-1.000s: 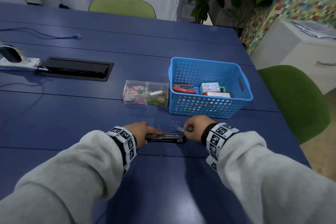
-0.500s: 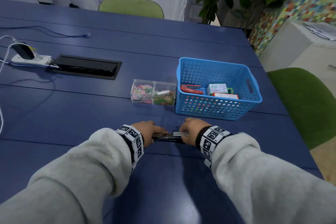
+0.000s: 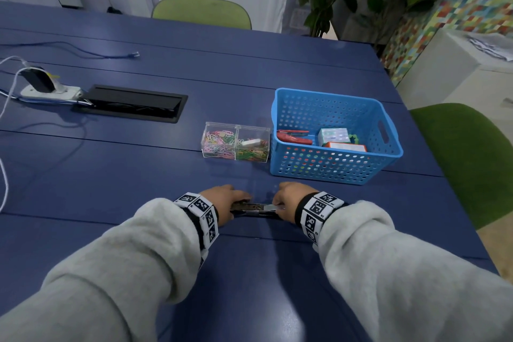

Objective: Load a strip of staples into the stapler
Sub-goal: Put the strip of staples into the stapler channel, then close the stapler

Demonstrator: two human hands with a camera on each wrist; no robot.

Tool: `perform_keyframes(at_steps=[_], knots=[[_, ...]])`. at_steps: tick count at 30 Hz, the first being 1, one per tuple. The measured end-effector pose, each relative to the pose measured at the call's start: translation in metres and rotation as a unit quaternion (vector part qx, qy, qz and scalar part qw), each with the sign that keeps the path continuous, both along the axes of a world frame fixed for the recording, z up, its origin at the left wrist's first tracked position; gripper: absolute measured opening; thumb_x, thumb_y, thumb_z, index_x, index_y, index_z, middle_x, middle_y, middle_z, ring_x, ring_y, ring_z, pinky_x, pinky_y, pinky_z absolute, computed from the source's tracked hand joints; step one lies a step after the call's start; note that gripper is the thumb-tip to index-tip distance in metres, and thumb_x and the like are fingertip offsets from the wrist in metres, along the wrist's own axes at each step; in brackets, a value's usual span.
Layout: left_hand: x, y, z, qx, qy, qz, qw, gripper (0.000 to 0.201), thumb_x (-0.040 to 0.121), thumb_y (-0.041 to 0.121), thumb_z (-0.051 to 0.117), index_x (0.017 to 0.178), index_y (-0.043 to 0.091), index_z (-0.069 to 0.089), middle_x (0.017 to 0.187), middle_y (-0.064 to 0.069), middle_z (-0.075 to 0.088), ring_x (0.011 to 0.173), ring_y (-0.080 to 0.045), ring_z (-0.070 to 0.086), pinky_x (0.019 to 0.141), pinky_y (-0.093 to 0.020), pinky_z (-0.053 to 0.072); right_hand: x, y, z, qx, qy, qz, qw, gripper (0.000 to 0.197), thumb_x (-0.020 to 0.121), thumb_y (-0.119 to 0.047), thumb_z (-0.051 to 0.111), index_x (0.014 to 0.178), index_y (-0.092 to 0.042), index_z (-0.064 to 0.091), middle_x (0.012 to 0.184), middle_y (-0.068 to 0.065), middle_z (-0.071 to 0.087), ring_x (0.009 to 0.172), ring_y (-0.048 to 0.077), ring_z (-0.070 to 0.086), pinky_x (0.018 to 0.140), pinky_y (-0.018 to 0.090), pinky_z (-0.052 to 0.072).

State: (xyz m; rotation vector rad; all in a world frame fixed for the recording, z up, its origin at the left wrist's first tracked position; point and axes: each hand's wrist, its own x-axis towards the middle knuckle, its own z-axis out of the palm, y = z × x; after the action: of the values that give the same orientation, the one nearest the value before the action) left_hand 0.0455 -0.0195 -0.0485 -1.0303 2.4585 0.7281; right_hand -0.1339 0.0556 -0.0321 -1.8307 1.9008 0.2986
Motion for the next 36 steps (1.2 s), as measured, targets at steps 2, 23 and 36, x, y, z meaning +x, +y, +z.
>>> perform_keyframes(at_steps=[2,23,36], knots=[[0.005,-0.003,-0.001,-0.007,-0.001,0.024,1.0,0.06,0.083,0.012,0.06,0.135,0.032,0.038,0.13,-0.008,0.046,0.118,-0.03,0.051,0.096,-0.039,0.046,-0.002,-0.001,0.0,0.021,0.003,-0.01,1.0,0.027,0.085,-0.03,0.057,0.106,-0.017,0.068,0.103,0.005,0.052,0.107,0.028,0.054,0.088,0.035,0.046],[0.031,-0.016,0.039,-0.064,0.069,0.122,0.988,0.033,0.073,0.024,0.074,0.105,0.024,0.065,0.11,-0.001,0.065,0.102,-0.021,0.059,0.088,-0.031,0.047,-0.024,0.015,-0.007,-0.033,-0.147,-0.213,0.965,0.011,0.081,-0.034,0.063,0.09,-0.03,0.059,0.087,-0.007,0.056,0.066,0.013,0.051,0.078,0.028,0.048],[-0.031,0.014,0.032,0.082,0.253,0.174,0.948,0.036,0.072,0.01,0.076,0.105,0.018,0.064,0.095,0.001,0.06,0.09,-0.017,0.06,0.085,-0.022,0.046,-0.019,0.018,0.002,-0.078,-0.245,-0.263,0.93,0.014,0.079,-0.023,0.068,0.076,-0.032,0.057,0.065,-0.008,0.056,0.064,0.021,0.06,0.076,0.039,0.057]])
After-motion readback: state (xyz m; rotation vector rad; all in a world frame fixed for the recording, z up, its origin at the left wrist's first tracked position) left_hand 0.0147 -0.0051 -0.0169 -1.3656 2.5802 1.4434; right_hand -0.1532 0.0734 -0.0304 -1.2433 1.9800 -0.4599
